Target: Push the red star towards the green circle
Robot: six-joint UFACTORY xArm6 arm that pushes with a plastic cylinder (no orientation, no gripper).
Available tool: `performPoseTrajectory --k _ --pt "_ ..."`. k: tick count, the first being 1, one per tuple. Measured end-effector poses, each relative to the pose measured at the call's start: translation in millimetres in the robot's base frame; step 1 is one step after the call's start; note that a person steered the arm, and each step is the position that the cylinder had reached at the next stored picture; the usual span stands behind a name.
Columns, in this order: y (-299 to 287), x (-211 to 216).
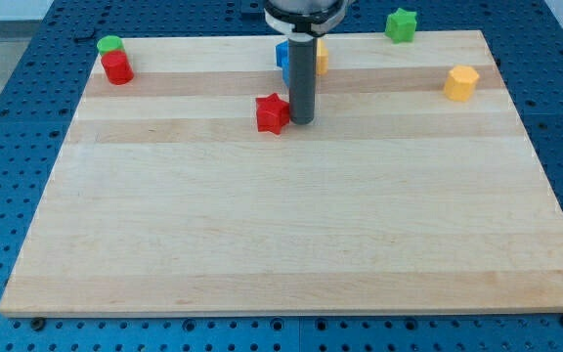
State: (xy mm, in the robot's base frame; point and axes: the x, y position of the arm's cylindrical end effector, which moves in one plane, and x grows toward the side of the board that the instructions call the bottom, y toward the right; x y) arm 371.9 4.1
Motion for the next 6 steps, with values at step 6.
performPoseTrajectory --k 6 --pt "-98 6"
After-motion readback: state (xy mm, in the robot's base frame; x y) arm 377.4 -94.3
